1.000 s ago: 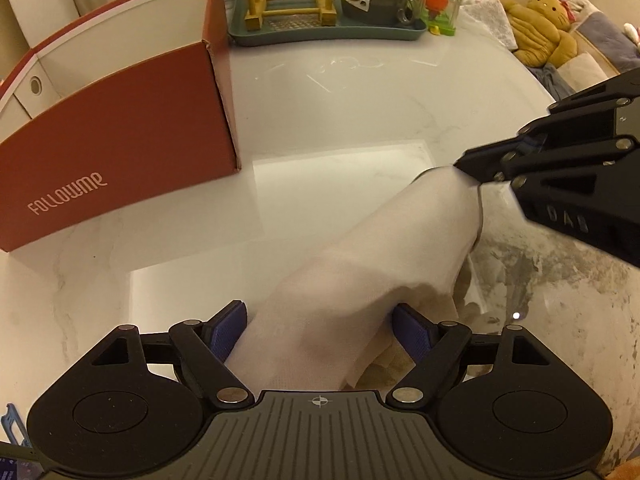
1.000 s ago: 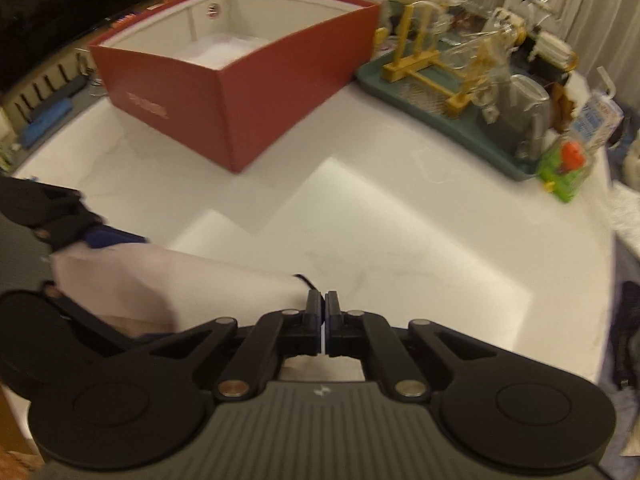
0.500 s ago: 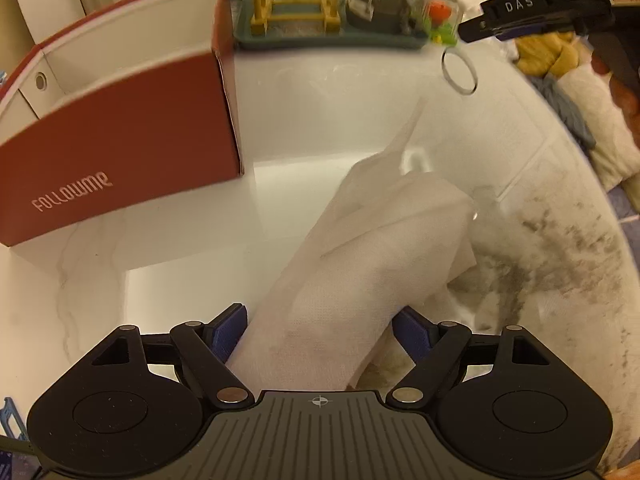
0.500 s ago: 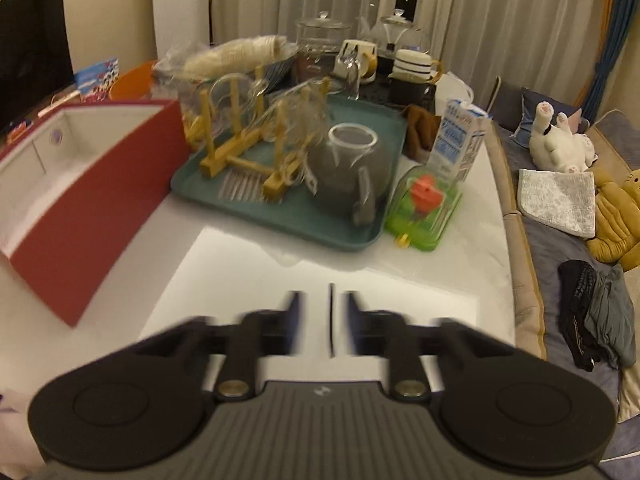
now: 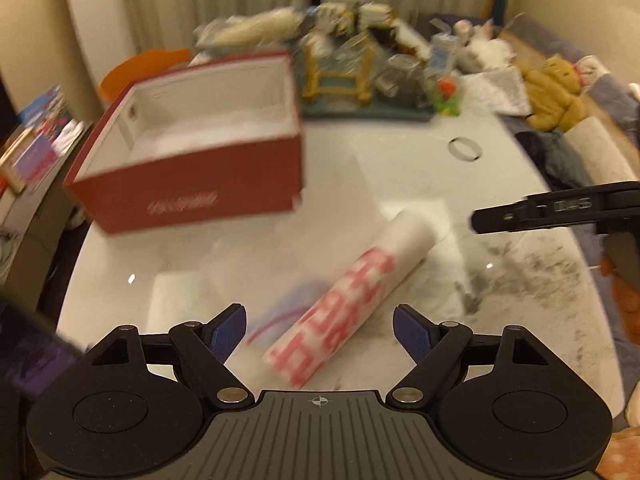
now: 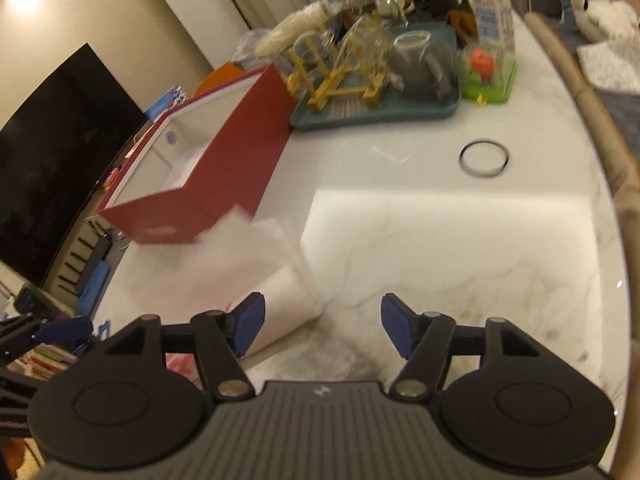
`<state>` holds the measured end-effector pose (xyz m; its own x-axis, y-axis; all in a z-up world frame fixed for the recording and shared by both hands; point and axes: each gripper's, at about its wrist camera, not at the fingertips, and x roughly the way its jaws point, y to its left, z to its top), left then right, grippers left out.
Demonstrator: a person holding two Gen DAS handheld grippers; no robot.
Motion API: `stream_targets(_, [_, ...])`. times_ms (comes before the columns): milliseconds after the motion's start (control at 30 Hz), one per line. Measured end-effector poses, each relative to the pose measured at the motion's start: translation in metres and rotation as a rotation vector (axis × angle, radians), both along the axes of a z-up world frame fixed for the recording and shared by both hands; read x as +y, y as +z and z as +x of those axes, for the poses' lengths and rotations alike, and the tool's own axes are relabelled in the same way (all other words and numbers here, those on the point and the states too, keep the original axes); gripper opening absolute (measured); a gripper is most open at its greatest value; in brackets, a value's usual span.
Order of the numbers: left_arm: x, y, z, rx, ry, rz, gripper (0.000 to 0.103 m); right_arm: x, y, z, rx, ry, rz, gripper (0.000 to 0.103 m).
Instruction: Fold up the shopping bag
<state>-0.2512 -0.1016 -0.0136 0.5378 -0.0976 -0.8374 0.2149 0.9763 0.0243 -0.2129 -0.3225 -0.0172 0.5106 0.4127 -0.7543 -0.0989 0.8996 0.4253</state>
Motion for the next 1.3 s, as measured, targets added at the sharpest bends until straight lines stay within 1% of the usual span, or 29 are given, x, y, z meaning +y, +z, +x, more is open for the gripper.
stream_targets(100, [0.014, -0.018, 0.001, 0.094, 0.108, -0.024, 0.082, 0.014, -0.002, -0.006, 0.036, 0.009, 0.052, 0.065])
stream_targets(167, [0.019, -0.026, -0.001, 0.142, 0.12, -0.039, 0.082, 0.026, -0.003, -0.011, 0.045, 0.025, 0.064, 0.065])
stream_targets(233, [0.016, -0.032, -0.005, 0.175, 0.093, -0.037, 0.082, 0.04, -0.002, -0.015, 0.045, 0.064, 0.052, 0.066])
stream_targets(300, [0.014, -0.036, -0.01, 0.192, 0.063, -0.043, 0.082, 0.056, 0.001, -0.018, 0.037, 0.111, 0.014, 0.066])
stream_targets(400, [0.015, -0.038, -0.016, 0.194, 0.038, -0.051, 0.082, 0.074, 0.006, -0.018, 0.029, 0.143, -0.052, 0.067])
stream_targets(500, [0.024, -0.035, -0.019, 0.194, 0.04, -0.051, 0.082, 0.089, 0.003, -0.015, 0.062, 0.16, -0.081, 0.067])
stream_targets(567, [0.034, -0.035, -0.02, 0.195, 0.047, -0.054, 0.082, 0.1, -0.001, -0.013, 0.094, 0.161, -0.082, 0.067])
stream_targets(633, [0.042, -0.034, -0.02, 0.193, 0.045, -0.06, 0.082, 0.109, -0.005, -0.009, 0.127, 0.147, -0.074, 0.067])
stream_targets(733, [0.052, -0.034, -0.021, 0.186, 0.023, -0.064, 0.082, 0.12, -0.012, -0.003, 0.179, 0.095, -0.05, 0.068])
stream_targets(867, [0.064, -0.036, -0.019, 0.196, -0.015, -0.073, 0.082, 0.136, -0.028, 0.009, 0.287, -0.014, 0.004, 0.072])
stream_targets(933, [0.068, -0.038, -0.017, 0.205, -0.038, -0.08, 0.082, 0.147, -0.036, 0.013, 0.315, -0.052, 0.014, 0.071])
stream_targets(1000, [0.07, -0.039, -0.016, 0.216, -0.064, -0.086, 0.082, 0.162, -0.041, 0.012, 0.279, -0.056, -0.039, 0.066])
stream_targets(1033, [0.07, -0.04, -0.016, 0.218, -0.074, -0.086, 0.082, 0.166, -0.044, 0.011, 0.269, -0.055, -0.061, 0.053])
stream_targets(1067, [0.069, -0.04, -0.016, 0.219, -0.083, -0.084, 0.082, 0.168, -0.047, 0.01, 0.267, -0.055, -0.077, 0.038])
stream_targets(1100, [0.068, -0.039, -0.017, 0.218, -0.089, -0.081, 0.082, 0.167, -0.05, 0.008, 0.273, -0.061, -0.066, 0.031])
stream_targets(1133, [0.067, -0.037, -0.018, 0.212, -0.09, -0.08, 0.082, 0.161, -0.051, 0.006, 0.28, -0.067, -0.037, 0.019])
stream_targets(1167, [0.065, -0.036, -0.019, 0.206, -0.085, -0.085, 0.082, 0.154, -0.05, 0.004, 0.278, -0.066, -0.021, 0.016])
stream_targets(1200, [0.064, -0.033, -0.019, 0.2, -0.079, -0.091, 0.082, 0.147, -0.047, 0.001, 0.266, -0.064, -0.034, 0.015])
stream_targets(1300, [0.052, -0.023, -0.018, 0.162, -0.065, -0.1, 0.082, 0.121, -0.034, -0.007, 0.218, -0.06, -0.116, 0.013])
